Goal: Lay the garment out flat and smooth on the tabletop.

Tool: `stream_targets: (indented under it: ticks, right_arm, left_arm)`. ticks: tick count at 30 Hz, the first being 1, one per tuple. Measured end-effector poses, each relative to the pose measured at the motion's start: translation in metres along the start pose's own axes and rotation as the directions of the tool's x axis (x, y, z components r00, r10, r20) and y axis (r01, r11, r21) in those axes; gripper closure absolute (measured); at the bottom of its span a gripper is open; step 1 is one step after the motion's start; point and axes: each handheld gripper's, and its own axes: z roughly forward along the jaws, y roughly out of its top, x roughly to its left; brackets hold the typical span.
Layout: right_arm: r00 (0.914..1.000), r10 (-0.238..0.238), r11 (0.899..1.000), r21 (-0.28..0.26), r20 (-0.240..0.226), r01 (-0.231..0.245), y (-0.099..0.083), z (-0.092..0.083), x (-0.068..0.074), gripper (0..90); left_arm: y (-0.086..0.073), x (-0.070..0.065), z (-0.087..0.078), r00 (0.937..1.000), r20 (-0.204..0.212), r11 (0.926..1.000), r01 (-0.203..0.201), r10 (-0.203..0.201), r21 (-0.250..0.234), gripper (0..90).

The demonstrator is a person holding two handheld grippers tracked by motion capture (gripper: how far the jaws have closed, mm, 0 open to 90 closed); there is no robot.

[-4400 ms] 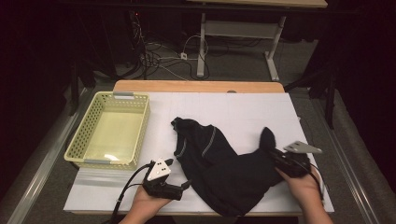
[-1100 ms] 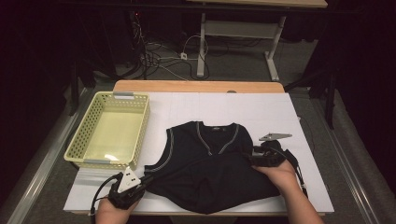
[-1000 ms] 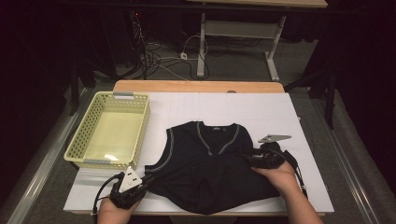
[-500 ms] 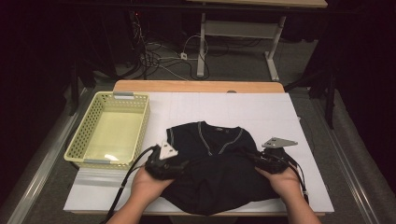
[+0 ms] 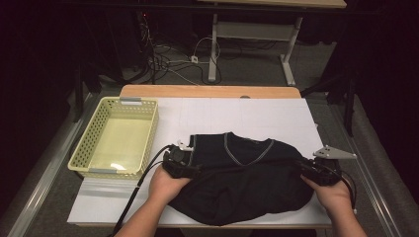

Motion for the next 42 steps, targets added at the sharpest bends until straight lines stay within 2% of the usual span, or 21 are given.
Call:
stream_targets:
  ticks: [3,5,7,8,10,11,12,13,16,18,21,23,24,25,27,29,33,36,39,40,42]
  right_arm:
    - [0.9998,-0.003,0.999,0.042,-0.018,0.004,-0.008,0.011,0.005,71.9]
    - [0.9993,0.021,0.999,0.032,-0.031,-0.020,-0.009,0.016,0.007,61.7]
    - [0.9977,0.060,0.998,0.029,-0.030,-0.059,-0.005,0.023,0.007,49.4]
    - [0.9963,0.080,0.996,0.030,-0.031,-0.079,-0.004,0.026,0.006,47.6]
    - [0.9945,0.096,0.994,0.049,-0.043,-0.094,-0.001,0.032,0.005,50.9]
    - [0.9953,0.082,0.995,0.056,-0.052,-0.079,0.000,0.034,0.006,59.7]
    - [0.9966,0.060,0.997,0.058,-0.057,-0.057,0.000,0.036,0.009,70.4]
    - [0.9971,0.045,0.998,0.056,-0.061,-0.042,0.000,0.036,0.011,74.7]
    - [0.9982,0.022,1.000,0.012,-0.056,-0.021,0.002,0.028,0.015,78.5]
    - [0.9987,0.007,1.000,-0.013,-0.051,-0.008,0.004,0.019,0.013,79.0]
    - [0.9992,-0.003,0.998,-0.070,-0.040,0.000,0.016,0.003,0.011,79.3]
    - [0.9993,-0.012,0.992,-0.122,-0.036,0.007,0.028,-0.008,0.011,79.3]
    - [0.9991,-0.022,0.987,-0.159,-0.037,0.015,0.038,-0.014,0.012,79.3]
    - [0.9988,-0.033,0.982,-0.186,-0.037,0.026,0.047,-0.018,0.012,79.2]
    - [0.9982,-0.053,0.975,-0.217,-0.029,0.045,0.062,-0.019,0.013,79.2]
    - [0.9977,-0.067,0.974,-0.215,-0.012,0.063,0.079,-0.011,0.010,79.1]
    - [0.9990,-0.045,0.987,-0.157,0.006,0.046,0.098,0.026,-0.005,79.1]
    - [0.9996,-0.023,0.996,-0.091,0.015,0.025,0.101,0.061,-0.014,79.1]
    - [0.9997,-0.011,0.998,-0.057,0.022,0.012,0.109,0.086,-0.020,79.3]
    - [0.9995,-0.012,0.998,-0.056,0.027,0.014,0.117,0.088,-0.022,79.4]
    - [0.9978,-0.031,0.995,-0.096,0.059,0.036,0.139,0.082,-0.024,79.6]
  left_arm:
    - [0.003,-0.001,0.001,0.9997,0.019,0.9999,-0.014,0.014,0.001,21.7]
    - [0.005,-0.001,0.002,0.9991,0.028,0.9995,-0.031,0.031,-0.002,27.5]
    - [0.007,0.000,0.003,0.9992,0.028,0.9996,-0.028,0.028,-0.006,35.4]
    - [0.008,0.000,0.003,0.9990,0.029,0.9994,-0.032,0.033,-0.010,39.6]
    - [0.009,0.001,0.003,0.9978,0.048,0.9988,-0.045,0.046,-0.017,51.6]
    - [0.009,0.003,0.003,0.9964,0.071,0.9987,-0.046,0.047,-0.022,58.8]
    - [0.009,0.004,0.003,0.9951,0.086,0.9986,-0.046,0.048,-0.024,71.4]
    - [0.009,0.003,0.002,0.9942,0.094,0.9985,-0.050,0.052,-0.023,76.7]
    - [0.008,-0.001,-0.008,0.9938,0.049,0.9929,-0.096,0.099,-0.070,79.5]
    - [0.010,-0.002,-0.022,0.9943,0.033,0.9858,-0.096,0.101,-0.138,79.9]
    - [0.023,-0.001,-0.048,0.9931,0.006,0.9643,-0.112,0.117,-0.240,80.3]
    - [0.033,0.001,-0.063,0.9935,-0.015,0.9469,-0.112,0.113,-0.301,80.6]
    - [0.038,0.003,-0.068,0.9944,-0.021,0.9410,-0.105,0.103,-0.322,80.6]
    - [0.041,0.005,-0.070,0.9950,-0.021,0.9389,-0.099,0.097,-0.330,80.6]
    - [0.050,0.014,-0.069,0.9962,-0.024,0.9426,-0.087,0.084,-0.322,80.6]
    - [0.059,0.024,-0.060,0.9976,-0.032,0.9492,-0.068,0.061,-0.307,80.6]
    - [0.073,0.041,-0.031,0.9986,-0.042,0.9715,-0.043,0.034,-0.233,80.4]
    - [0.078,0.052,-0.012,0.9990,-0.043,0.9812,-0.017,0.009,-0.192,80.4]
    - [0.088,0.060,-0.011,0.9982,-0.060,0.9797,-0.011,-0.001,-0.200,80.5]
    - [0.095,0.061,-0.016,0.9971,-0.076,0.9757,-0.024,0.007,-0.218,80.6]
    - [0.113,0.063,-0.034,0.9935,-0.112,0.9605,-0.048,0.018,-0.274,80.6]
